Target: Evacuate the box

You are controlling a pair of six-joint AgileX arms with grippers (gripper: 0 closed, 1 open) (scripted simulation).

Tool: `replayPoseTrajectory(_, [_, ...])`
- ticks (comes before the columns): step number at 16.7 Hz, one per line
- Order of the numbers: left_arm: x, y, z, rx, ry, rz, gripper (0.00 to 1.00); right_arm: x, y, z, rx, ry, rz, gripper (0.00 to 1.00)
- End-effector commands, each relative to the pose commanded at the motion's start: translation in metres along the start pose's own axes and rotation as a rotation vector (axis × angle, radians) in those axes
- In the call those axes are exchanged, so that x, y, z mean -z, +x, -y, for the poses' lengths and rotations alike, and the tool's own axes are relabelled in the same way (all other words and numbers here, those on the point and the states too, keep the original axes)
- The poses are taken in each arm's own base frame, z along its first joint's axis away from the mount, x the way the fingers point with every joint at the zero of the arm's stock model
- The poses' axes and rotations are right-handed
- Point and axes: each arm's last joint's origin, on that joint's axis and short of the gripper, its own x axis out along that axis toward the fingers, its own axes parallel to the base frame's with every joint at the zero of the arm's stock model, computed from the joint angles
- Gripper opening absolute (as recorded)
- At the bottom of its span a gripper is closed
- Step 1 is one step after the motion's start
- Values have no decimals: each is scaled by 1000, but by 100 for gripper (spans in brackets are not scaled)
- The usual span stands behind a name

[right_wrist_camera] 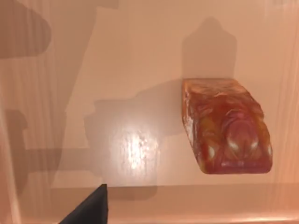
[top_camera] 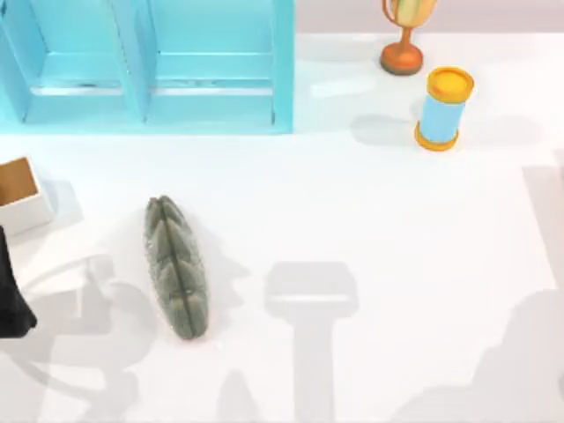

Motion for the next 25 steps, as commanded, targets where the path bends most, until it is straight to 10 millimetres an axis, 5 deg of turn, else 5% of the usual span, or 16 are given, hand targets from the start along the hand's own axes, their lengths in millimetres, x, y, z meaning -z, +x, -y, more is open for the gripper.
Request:
replayPoseTrajectory(10, [0,0,0,0,0,0,100,-7,8,11,-33,-5,-57,100])
replayPoseTrajectory(21, [0,0,0,0,0,0,100,-2,99,9,-33,-4,-56,100])
replayPoseTrajectory(25, [0,0,0,0,0,0,100,-1,104,9,-35,-4,-59,100])
